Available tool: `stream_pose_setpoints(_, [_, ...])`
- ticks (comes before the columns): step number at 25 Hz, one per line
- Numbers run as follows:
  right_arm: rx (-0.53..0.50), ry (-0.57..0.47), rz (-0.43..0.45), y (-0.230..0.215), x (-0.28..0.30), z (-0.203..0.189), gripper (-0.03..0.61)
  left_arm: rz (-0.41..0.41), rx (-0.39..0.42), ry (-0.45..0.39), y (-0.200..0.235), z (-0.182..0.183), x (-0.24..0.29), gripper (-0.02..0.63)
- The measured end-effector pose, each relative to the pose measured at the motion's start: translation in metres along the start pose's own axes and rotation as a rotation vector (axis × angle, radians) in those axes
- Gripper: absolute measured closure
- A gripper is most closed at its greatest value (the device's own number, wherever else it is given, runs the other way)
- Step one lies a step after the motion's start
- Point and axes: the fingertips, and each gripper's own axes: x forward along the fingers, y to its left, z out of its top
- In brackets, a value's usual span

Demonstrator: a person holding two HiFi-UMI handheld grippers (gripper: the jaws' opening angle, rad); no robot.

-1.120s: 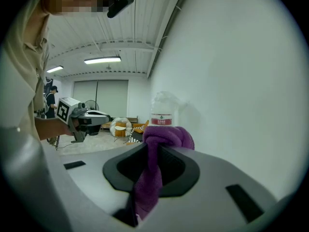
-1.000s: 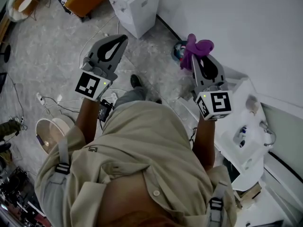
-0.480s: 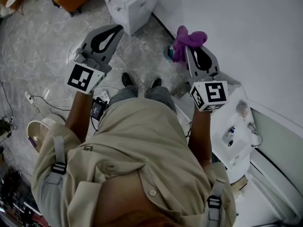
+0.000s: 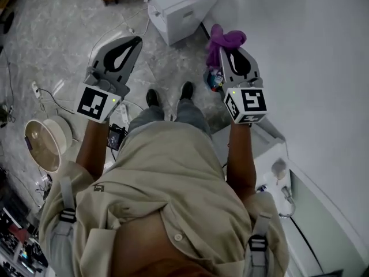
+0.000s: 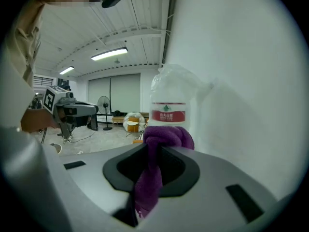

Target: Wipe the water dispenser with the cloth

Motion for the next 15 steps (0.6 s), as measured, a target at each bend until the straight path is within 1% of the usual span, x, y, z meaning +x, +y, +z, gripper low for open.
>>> stream_pose_setpoints(2, [-0.023,-0.007,0.039,-0.014,0.025,0.007,0.508,0.044,0.002,0.029,0.009,0.002,0.008,0.592])
stream_pose_setpoints(3, [-0.029,-0.015,0.056,-0.022,0.034,0.005,0.507,0.063,0.013,0.039,0.008,0.002,0.015,0.592])
stream_pose_setpoints(7, [-0.06,-0.042,0.102,-0.049,0.062,-0.036,0.507,0.113,0.081,0.067,-0.019,-0.017,0.039,0.592])
stream_pose_setpoints(11, [-0.074,-0.038,0.105,-0.059,0.109,-0.079,0.506,0.124,0.075,0.069,-0.027,-0.047,0.062,0.592])
stream_pose_setpoints(13, [-0.074,-0.028,0.12,-0.05,0.137,-0.103,0.507,0.117,0.053,0.074,-0.022,-0.07,0.073,0.592])
stream_pose_setpoints(15, [-0.069,-0.023,0.136,-0.034,0.164,-0.13,0.507,0.095,0.037,0.101,-0.014,-0.1,0.085,0.592])
